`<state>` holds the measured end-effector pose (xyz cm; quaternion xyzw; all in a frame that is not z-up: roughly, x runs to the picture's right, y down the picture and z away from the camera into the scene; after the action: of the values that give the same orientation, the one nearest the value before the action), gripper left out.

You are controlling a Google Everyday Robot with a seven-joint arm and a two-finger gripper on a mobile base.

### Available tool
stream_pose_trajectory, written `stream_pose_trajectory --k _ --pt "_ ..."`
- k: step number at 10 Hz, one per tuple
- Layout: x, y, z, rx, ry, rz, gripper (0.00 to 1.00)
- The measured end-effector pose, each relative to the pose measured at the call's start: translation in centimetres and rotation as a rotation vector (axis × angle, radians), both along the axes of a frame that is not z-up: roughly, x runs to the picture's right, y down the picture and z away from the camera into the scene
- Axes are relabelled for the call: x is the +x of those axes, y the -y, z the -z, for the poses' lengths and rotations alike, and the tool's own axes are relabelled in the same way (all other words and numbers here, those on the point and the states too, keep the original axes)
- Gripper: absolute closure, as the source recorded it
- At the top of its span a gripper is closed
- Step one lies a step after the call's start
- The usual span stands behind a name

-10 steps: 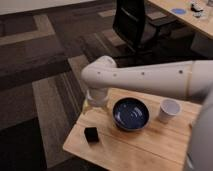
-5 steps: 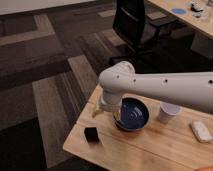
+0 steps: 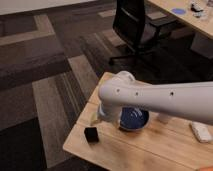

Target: Push the ceramic bowl across the table

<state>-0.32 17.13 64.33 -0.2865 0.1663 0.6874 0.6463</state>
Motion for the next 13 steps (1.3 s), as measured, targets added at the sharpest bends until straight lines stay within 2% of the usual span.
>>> stream_pose_trajectory --k 3,5,9,11,13 --pt "-0.2 -3.8 -0.1 -0.026 0.058 0.022 0.35" --pt "0.1 -4.9 -0.6 -0.022 0.066 0.035 0.35" --pt "1.8 -4.6 -2.0 0.014 0.063 0.001 0.35" --pt "2.3 -1.9 -2.6 0.058 0.08 -0.004 0.35" --pt "1.1 -0.7 -3.4 0.062 0.106 0.04 0.35"
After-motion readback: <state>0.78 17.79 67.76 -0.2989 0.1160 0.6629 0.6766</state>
